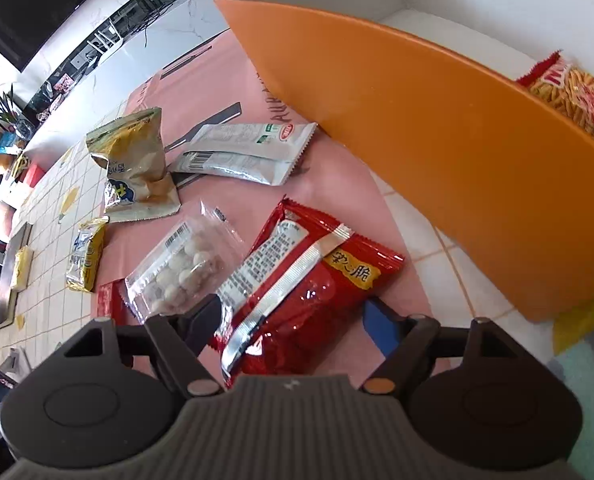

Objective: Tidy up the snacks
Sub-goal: 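Grasp the red chocolate bar with the left tool while the right tool grasps the red snack bag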

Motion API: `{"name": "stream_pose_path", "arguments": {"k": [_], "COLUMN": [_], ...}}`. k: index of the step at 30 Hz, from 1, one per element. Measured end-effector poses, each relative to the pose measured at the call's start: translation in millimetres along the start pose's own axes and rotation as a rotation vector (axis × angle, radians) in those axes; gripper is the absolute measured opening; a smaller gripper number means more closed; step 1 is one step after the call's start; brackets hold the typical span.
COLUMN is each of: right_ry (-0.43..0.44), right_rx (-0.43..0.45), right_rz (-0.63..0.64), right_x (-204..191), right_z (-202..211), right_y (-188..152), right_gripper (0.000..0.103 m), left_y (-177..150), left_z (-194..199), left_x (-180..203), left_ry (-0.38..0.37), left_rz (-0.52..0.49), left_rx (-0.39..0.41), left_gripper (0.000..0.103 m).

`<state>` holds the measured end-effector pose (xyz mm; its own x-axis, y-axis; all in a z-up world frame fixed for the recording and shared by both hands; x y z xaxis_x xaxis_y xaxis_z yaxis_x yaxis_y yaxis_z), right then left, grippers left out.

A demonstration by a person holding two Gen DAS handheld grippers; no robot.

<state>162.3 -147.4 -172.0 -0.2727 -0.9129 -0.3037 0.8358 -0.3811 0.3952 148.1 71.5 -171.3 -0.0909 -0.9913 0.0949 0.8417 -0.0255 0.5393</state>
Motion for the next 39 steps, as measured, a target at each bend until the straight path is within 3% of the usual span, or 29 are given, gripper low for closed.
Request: {"name": "stream_pose_path", "arguments": {"k": [6,9,15,21,23,27,39], "right_ry": [-0.031,-0.05,-0.137,-0.126,-0.12,-0.096,-0.034], "right_rx": [0.048,0.053,0.082,0.097,0.093,0.073,0.062], "right_rz": [0.155,0.167,0.322,0.34,0.34,0.351,0.308], "right_x": [-29,-35,-50,-47,-45,-45,-37], "right_z": [-16,-21,-34,-33,-31,-25,6], "right_y": [6,8,2,-1,-2,-10,-17], "right_gripper": [0.076,0.078,0.082,0.076,0.074,0.073,0.072], "left_y": [2,6,7,9,9,10,8], "left_z": [-4,-6,-11,-13,-13,-10,13], "left_x": [-4,-6,-6,-5,-4,-3,0], "left_ry": [0.01,0.016,0.069,0.081,0.074,0.068,0.074], "left_rz": [0.0,0.006,-0.034,-0.033,-0.033,-0.032,0.001], "left_rx": [0.015,0.025,0.035,0.043,0.048,0.055,0.084], "left_gripper": [0.063,0.07,0.071,0.072,0.067,0.033,0.028]}}
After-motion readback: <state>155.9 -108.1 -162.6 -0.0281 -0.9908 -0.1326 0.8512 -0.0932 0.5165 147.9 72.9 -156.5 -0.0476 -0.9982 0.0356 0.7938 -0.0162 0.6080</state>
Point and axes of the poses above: each gripper's, at about its wrist camera, not at the fingertips, and z roughly against the way its jaws point, x to its right, y to its top, the point moved 7 cm from there along -z, roughly the way its jaws point, and after that the axes turned 1 degree about -y, right-handed, at the moved point
